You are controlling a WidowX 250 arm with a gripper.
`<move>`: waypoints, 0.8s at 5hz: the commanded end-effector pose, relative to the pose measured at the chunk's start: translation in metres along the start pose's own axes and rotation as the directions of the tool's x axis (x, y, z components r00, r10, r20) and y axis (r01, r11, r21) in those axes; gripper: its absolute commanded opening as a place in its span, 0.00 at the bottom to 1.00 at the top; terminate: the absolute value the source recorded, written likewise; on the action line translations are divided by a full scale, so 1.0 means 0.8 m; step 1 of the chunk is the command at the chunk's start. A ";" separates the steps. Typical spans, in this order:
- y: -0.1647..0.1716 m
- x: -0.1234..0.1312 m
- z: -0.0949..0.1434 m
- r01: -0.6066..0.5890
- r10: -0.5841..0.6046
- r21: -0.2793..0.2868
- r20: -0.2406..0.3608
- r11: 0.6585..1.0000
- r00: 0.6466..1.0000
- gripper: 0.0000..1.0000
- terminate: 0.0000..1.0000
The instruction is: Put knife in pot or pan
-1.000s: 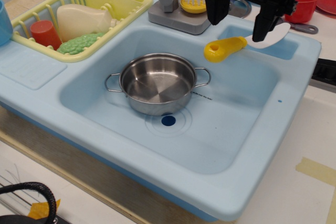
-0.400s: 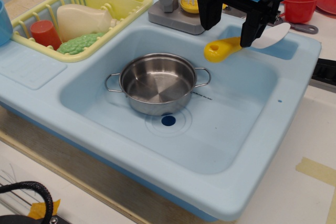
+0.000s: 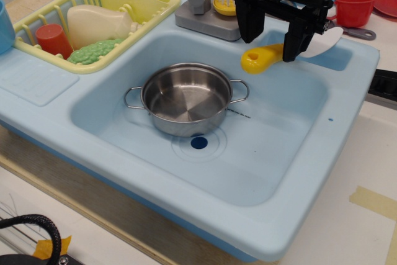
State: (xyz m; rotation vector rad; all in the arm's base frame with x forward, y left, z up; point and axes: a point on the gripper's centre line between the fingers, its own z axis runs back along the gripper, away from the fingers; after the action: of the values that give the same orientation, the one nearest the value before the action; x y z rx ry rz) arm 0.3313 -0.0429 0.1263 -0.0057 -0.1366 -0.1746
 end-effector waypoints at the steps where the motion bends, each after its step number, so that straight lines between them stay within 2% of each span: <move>1: 0.003 -0.002 -0.002 -0.017 0.017 -0.020 0.014 1.000 1.000 1.00 0.00; 2: 0.002 -0.008 -0.009 -0.025 0.025 -0.035 0.015 0.999 1.000 0.00 0.00; 3: -0.003 -0.019 0.001 -0.026 0.026 -0.011 0.041 1.000 0.999 0.00 0.00; 4: -0.003 -0.035 0.019 0.059 -0.065 0.066 0.099 0.996 0.993 0.00 0.00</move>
State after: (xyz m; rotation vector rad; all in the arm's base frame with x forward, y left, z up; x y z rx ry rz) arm 0.2940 -0.0354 0.1302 0.0710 -0.2140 -0.3049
